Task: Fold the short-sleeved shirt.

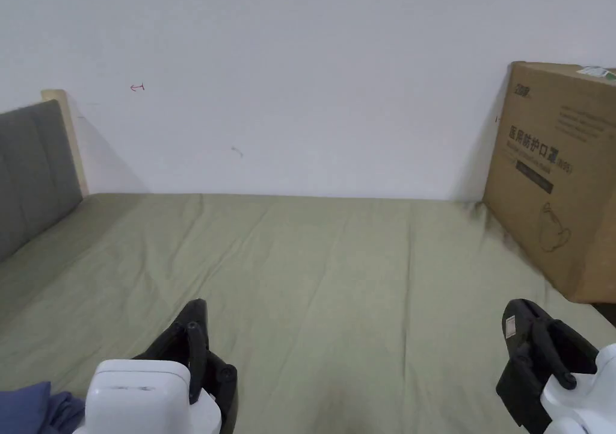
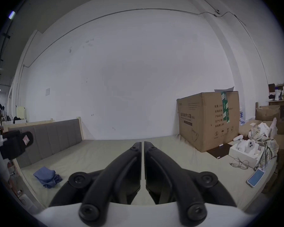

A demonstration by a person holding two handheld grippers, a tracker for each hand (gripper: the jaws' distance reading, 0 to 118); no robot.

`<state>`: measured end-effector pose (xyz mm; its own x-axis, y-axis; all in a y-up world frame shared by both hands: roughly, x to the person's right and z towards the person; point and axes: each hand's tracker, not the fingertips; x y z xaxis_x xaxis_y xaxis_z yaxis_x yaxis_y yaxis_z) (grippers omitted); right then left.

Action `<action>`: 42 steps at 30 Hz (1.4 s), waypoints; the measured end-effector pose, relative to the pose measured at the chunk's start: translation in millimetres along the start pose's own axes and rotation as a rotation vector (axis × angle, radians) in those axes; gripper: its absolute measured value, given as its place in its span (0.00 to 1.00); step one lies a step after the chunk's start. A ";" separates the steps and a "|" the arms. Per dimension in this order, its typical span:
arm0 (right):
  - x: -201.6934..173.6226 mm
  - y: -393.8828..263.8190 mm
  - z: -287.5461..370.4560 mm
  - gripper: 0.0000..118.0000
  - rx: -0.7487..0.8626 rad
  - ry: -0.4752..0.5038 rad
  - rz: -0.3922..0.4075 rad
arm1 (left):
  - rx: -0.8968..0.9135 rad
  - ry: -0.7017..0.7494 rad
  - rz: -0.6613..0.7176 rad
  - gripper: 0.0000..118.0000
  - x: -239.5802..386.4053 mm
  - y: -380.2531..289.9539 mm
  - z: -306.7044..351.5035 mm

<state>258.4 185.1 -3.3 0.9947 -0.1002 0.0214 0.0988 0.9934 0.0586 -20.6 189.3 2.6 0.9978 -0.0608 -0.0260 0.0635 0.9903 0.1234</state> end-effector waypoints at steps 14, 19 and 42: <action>-8.4 -7.9 10.8 1.00 -0.010 -0.064 0.069 | 0.005 -0.049 -0.039 1.00 8.9 3.8 4.5; -11.7 -4.5 13.2 1.00 -0.004 -0.057 0.088 | -0.023 -0.103 -0.013 1.00 13.4 4.8 0.7; -21.1 -6.9 18.3 1.00 -0.006 -0.044 0.115 | -0.030 -0.053 -0.006 1.00 8.6 3.2 1.2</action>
<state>236.2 179.3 14.0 0.9974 0.0127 0.0716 -0.0161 0.9988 0.0472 -11.9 191.9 4.0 0.9970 -0.0726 0.0261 0.0699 0.9931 0.0940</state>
